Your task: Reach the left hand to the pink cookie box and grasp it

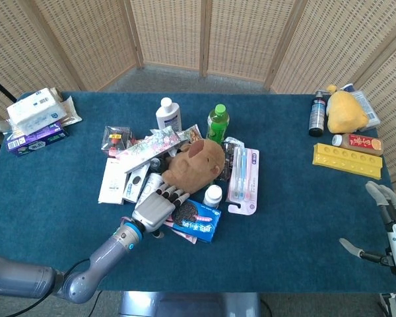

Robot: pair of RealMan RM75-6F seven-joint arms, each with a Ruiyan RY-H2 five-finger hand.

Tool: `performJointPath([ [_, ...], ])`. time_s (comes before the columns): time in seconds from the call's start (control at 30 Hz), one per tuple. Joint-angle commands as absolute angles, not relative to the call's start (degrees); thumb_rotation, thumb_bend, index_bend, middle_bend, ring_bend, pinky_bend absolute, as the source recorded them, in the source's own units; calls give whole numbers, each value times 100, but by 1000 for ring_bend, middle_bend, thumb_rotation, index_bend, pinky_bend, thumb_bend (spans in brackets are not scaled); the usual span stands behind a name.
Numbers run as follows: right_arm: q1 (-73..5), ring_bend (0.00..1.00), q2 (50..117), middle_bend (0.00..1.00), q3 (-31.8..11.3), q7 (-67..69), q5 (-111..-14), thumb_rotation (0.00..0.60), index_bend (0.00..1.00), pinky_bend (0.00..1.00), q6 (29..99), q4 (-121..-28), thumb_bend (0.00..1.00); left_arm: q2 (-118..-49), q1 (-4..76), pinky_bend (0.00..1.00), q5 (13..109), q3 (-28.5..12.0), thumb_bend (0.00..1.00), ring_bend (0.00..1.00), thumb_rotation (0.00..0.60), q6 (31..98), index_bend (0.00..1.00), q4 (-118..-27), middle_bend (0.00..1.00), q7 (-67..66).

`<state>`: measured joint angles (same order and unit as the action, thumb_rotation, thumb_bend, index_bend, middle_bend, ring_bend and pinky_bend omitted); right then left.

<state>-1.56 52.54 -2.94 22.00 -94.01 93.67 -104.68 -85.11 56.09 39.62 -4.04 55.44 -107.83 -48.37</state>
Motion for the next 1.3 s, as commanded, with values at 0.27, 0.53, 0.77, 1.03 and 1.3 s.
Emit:
performJointPath([
  [0.27,-147,0,5249,0,-304,2207,-9403,600,0,0,9381,-10461,0,-8757,5608,889,4123,-160,0,915,600,6079,635,-10714,771,-5020],
  [0.53,-149,0,5263,0,-295,2155,-9421,600,0,0,9362,-10466,0,-8260,5445,889,4564,-312,0,915,600,6338,624,-11164,743,-4595],
  [0.77,-149,0,5284,0,-295,2094,-9429,600,0,0,9358,-10477,0,-7564,5342,889,4765,-581,0,913,600,6494,619,-11796,721,-4240],
  [1.03,-153,0,5316,0,-299,2007,-9419,600,0,0,9339,-10478,0,-6878,5385,878,4873,-933,0,914,600,6711,638,-12511,724,-4238],
  [1.3,-143,0,5321,0,-300,1992,-9427,600,0,0,9357,-10484,0,-6442,5487,878,4736,-1178,0,914,600,6856,638,-12887,719,-4349],
])
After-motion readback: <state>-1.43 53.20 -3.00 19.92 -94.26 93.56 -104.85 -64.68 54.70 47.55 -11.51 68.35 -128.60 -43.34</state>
